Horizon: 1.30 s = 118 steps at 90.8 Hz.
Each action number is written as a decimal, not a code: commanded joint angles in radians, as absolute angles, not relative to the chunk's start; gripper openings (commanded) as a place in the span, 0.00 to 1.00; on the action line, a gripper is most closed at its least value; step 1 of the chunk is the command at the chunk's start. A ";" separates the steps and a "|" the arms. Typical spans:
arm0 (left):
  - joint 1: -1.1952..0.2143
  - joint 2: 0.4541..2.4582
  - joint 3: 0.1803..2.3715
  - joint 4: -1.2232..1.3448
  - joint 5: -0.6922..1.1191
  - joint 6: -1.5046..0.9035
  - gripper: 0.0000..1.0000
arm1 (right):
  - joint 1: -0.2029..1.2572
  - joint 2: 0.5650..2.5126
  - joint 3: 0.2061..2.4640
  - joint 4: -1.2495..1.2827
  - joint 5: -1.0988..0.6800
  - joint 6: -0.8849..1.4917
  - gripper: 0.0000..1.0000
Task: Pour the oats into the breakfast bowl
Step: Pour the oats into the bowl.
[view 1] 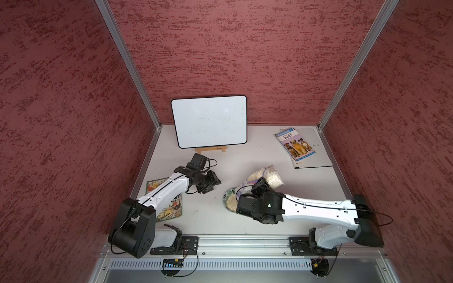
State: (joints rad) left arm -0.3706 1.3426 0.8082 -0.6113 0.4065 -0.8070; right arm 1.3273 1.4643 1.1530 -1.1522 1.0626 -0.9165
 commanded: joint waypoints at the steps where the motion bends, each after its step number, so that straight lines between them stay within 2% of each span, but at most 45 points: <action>1: -0.374 1.336 0.826 -0.598 0.397 -0.797 0.55 | 1.336 1.430 1.174 -1.170 1.225 -0.895 0.20; 27: -0.375 1.343 0.822 -0.559 0.394 -0.801 0.55 | 1.369 1.489 1.128 -1.068 1.222 -0.950 0.20; 47: -0.380 1.329 0.815 -0.562 0.392 -0.805 0.55 | 1.369 1.422 1.109 -1.108 1.217 -0.942 0.20; 66: -0.386 1.318 0.810 -0.572 0.391 -0.815 0.55 | 1.376 1.479 1.122 -1.115 1.230 -0.899 0.20; 80: -0.389 1.306 0.803 -0.576 0.386 -0.822 0.55 | 1.379 1.429 1.107 -1.036 1.231 -0.973 0.21; 91: -0.392 1.314 0.815 -0.585 0.390 -0.820 0.55 | 1.382 1.471 1.123 -1.161 1.224 -0.839 0.20; 103: -0.395 1.305 0.811 -0.585 0.381 -0.827 0.55 | 1.385 1.416 1.068 -0.975 1.228 -1.002 0.21; 112: -0.397 1.314 0.818 -0.588 0.389 -0.825 0.55 | 1.386 1.468 1.116 -1.114 1.200 -0.903 0.19; 118: -0.400 1.314 0.827 -0.601 0.381 -0.819 0.55 | 1.385 1.414 1.105 -1.042 1.212 -0.965 0.20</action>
State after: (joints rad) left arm -0.3904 1.3235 0.8082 -0.5838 0.3912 -0.8223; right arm 1.3758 1.4746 1.0702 -1.0790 1.0832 -0.9367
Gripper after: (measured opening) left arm 0.548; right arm 0.531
